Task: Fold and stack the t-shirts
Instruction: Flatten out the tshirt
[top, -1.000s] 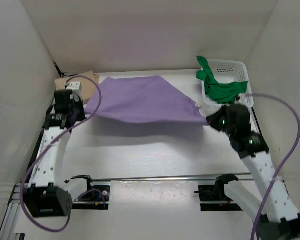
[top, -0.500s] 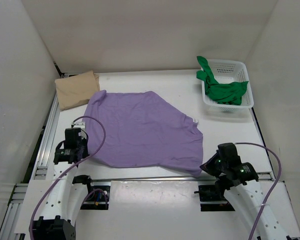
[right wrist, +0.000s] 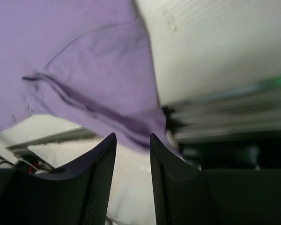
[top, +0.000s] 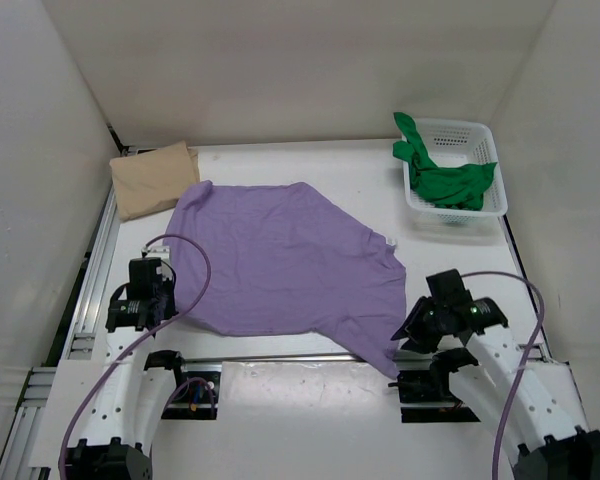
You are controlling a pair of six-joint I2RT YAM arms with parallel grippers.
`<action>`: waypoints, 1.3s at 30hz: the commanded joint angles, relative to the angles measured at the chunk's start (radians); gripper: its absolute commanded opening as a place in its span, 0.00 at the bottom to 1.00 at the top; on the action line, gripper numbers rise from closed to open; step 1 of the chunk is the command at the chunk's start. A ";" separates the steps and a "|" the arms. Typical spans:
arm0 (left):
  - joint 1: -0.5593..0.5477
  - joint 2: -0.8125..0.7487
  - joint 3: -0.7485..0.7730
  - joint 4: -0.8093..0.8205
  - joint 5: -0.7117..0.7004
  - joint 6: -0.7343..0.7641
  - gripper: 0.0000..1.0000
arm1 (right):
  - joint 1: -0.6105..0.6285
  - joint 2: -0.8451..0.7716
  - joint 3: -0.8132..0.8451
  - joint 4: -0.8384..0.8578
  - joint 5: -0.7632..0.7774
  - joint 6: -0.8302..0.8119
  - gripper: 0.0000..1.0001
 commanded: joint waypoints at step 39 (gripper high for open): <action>0.003 0.207 0.225 0.073 0.012 -0.001 0.10 | 0.136 0.997 0.490 0.284 0.213 -0.189 0.00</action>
